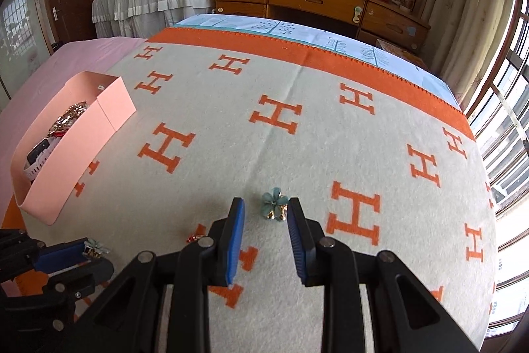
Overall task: Organize jewelry
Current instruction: 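Grasp the teal flower charm with the right tool while the left tool lifts the butterfly, then carry both teal charms into the pink box and open both tools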
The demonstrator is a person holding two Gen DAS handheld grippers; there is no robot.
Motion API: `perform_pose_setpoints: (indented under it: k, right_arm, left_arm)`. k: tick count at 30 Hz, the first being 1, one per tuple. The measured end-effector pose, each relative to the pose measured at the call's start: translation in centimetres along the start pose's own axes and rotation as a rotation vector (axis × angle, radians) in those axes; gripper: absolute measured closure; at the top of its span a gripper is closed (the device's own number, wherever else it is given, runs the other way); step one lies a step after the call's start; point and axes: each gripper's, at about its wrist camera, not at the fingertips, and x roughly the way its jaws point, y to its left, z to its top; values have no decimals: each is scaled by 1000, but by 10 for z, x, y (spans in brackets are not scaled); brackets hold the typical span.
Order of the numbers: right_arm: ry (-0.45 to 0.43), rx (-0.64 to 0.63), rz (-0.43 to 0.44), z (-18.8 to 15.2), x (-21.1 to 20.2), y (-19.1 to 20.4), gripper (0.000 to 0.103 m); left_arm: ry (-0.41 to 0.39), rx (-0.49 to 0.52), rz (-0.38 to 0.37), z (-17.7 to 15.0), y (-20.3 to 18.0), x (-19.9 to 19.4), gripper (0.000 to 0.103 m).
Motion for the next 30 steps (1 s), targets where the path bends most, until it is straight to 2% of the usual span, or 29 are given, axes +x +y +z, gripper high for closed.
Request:
perform_pose_setpoints:
  k: [5, 7, 8, 9, 13, 18, 21, 26, 30]
  right_arm:
    - [15, 0, -55, 0, 9, -1, 76]
    - [12, -4, -59, 0, 9, 0, 77]
    - [9, -7, -58, 0, 9, 0, 80]
    - [8, -9, -47, 0, 9, 0, 86]
    - [21, 8, -35, 2, 9, 0, 86]
    - [16, 65, 37, 8, -7, 1, 86]
    - [-21, 61, 84, 17, -27, 11, 86]
    - [-70, 27, 236, 42, -64, 40, 86]
    - [-99, -17, 370, 68, -88, 72, 86]
  left_arm:
    - [3, 12, -19, 3, 2, 3, 85]
    - [1, 17, -26, 4, 2, 3, 85]
    - [-2, 19, -28, 4, 2, 2, 85]
    - [-7, 23, -28, 4, 2, 0, 85]
    - [-42, 41, -23, 6, 2, -11, 85]
    - [-123, 42, 3, 17, 13, -37, 85]
    - [-153, 3, -16, 31, 34, -57, 85]
    - [-176, -63, -62, 51, 82, -88, 85]
    - [-204, -119, -58, 61, 119, -110, 85]
